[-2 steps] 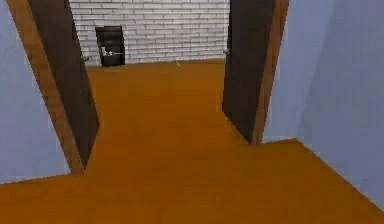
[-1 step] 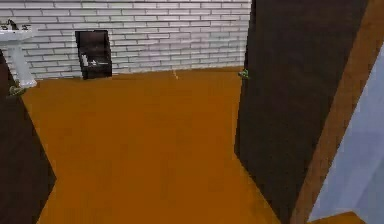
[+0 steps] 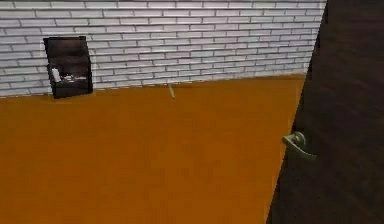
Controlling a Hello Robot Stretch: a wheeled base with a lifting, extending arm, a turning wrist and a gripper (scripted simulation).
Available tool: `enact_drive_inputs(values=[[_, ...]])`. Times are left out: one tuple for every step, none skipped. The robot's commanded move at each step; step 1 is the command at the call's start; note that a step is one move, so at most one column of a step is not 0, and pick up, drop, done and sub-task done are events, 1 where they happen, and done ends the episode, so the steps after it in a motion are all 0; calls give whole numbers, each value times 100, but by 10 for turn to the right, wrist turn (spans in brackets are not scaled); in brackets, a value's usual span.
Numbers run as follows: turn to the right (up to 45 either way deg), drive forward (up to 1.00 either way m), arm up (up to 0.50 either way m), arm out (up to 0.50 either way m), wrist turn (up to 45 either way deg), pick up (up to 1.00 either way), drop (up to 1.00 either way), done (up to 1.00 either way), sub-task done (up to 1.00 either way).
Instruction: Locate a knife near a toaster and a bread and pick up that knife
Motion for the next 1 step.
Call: enact_drive_inputs(values=[[-30, 0, 0, 0, 0, 0, 0, 0, 0]])
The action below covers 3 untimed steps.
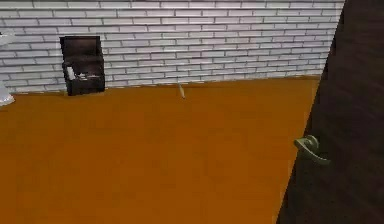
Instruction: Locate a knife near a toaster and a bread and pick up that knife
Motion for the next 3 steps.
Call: enact_drive_inputs(values=[[0, 90, 0, 0, 0, 0, 0, 0, 0], [-390, 0, 0, 0, 0, 0, 0, 0, 0], [0, 20, 0, 0, 0, 0, 0, 0, 0]])
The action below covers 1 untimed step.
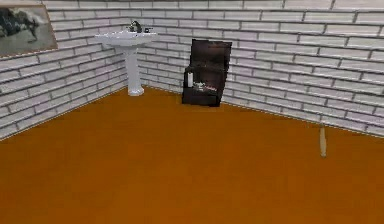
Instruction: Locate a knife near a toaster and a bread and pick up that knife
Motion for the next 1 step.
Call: enact_drive_inputs(values=[[450, 0, 0, 0, 0, 0, 0, 0, 0]])
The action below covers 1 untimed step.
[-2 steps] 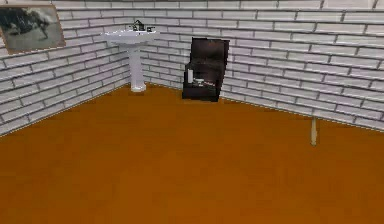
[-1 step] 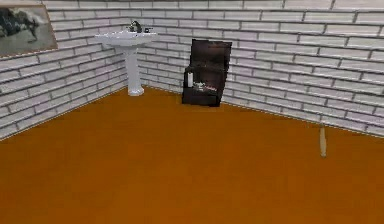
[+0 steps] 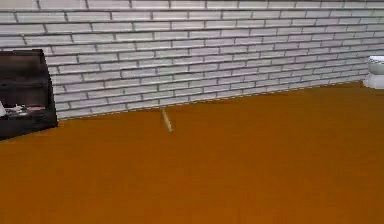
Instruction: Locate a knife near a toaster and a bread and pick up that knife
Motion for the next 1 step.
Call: enact_drive_inputs(values=[[450, 0, 0, 0, 0, 0, 0, 0, 0]])
